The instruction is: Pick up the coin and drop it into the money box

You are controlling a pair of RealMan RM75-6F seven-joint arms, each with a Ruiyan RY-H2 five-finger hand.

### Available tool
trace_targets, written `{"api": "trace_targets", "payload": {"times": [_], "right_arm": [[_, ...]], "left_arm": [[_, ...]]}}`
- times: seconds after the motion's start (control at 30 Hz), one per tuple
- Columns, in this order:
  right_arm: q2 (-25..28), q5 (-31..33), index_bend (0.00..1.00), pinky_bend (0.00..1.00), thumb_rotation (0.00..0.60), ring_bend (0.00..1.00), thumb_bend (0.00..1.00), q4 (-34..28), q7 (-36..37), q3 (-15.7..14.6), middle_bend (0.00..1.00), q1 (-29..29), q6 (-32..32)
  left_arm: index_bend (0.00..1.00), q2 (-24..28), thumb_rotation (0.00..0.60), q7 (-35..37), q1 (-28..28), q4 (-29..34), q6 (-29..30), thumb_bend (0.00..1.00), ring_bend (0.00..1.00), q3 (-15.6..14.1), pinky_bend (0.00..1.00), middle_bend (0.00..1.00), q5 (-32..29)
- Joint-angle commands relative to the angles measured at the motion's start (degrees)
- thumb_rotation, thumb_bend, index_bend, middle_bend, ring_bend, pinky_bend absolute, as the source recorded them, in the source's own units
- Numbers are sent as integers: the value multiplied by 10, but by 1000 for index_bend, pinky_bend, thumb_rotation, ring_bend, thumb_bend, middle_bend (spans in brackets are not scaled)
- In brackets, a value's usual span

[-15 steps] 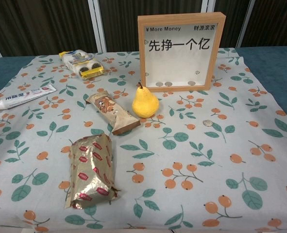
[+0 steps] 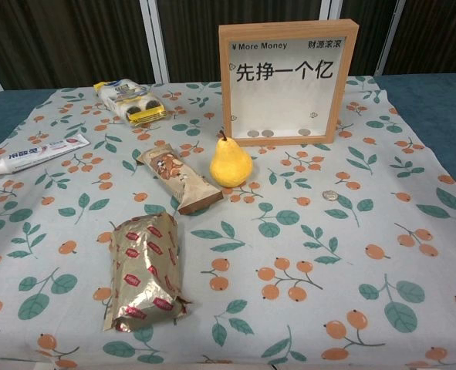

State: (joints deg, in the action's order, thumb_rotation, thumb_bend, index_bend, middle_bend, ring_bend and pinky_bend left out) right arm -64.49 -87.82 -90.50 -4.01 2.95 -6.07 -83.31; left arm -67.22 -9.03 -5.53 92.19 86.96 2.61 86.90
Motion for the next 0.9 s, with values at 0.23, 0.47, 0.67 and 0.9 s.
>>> {"api": "trace_targets", "payload": {"times": [0.23, 0.47, 0.67, 0.9], "right_arm": [[-9, -25, 0, 0, 600, 0, 365, -45, -85, 18, 0, -68, 68], [-63, 27, 0, 0, 600, 0, 365, -50, -193, 49, 0, -145, 170], [-140, 73, 23, 0, 600, 0, 357, -8, -247, 56, 0, -184, 213], [-209, 100, 194, 0, 600, 0, 354, 53, -272, 49, 0, -209, 232]], "left_arm": [[0, -4, 600, 2, 0, -3, -4, 397, 0, -3, 0, 0, -1], [0, -15, 600, 7, 2, -15, -2, 397, 0, -6, 0, 0, 3], [0, -12, 600, 11, 2, -17, -3, 397, 0, -5, 0, 0, 2], [0, -14, 600, 19, 0, -26, -9, 398, 0, -4, 0, 0, -2]]}}
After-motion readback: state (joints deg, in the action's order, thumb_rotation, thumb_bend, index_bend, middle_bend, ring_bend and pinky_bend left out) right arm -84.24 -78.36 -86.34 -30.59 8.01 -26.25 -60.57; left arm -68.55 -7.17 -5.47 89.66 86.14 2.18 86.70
